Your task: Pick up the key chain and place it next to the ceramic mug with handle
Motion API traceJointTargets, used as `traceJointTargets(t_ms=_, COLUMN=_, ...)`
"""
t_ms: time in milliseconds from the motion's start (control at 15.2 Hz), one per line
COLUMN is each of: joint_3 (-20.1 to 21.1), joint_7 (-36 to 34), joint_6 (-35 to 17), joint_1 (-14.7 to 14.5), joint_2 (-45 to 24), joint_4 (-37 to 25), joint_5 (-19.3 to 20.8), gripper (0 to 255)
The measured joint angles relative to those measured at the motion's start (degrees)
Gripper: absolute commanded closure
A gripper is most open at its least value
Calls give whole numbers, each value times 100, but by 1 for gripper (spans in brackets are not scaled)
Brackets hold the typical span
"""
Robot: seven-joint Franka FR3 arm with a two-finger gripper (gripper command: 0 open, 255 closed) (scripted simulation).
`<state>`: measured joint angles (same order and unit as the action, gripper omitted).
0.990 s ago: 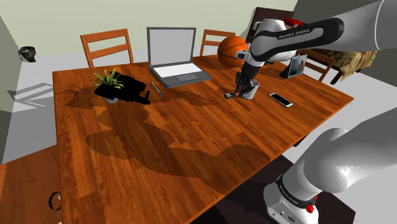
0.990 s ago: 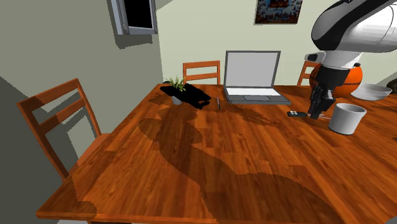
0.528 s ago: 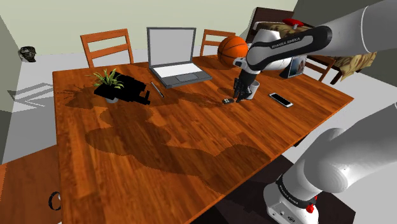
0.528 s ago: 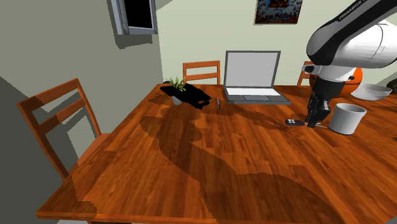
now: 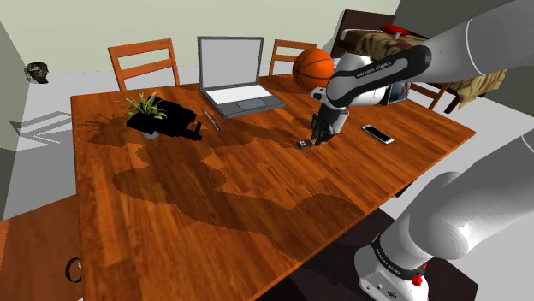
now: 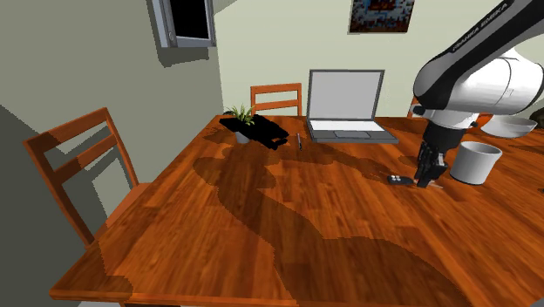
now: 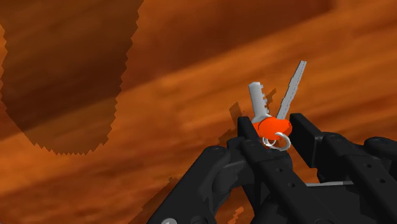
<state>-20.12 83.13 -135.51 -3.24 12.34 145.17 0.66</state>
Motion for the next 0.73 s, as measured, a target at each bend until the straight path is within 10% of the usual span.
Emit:
traceJointTargets(t_ms=396, joint_3=-1, joint_7=5, joint_6=-42, joint_1=-7, joint_2=-31, joint_4=9, joint_5=-14, gripper=255)
traceJointTargets(t_ms=462, joint_3=-1, joint_7=5, joint_6=-42, joint_1=-7, joint_2=-31, joint_4=9, joint_5=-14, gripper=0)
traceJointTargets(t_ms=726, joint_3=-1, joint_7=5, joint_6=-42, joint_1=-7, joint_2=-31, joint_4=9, joint_5=-14, gripper=0)
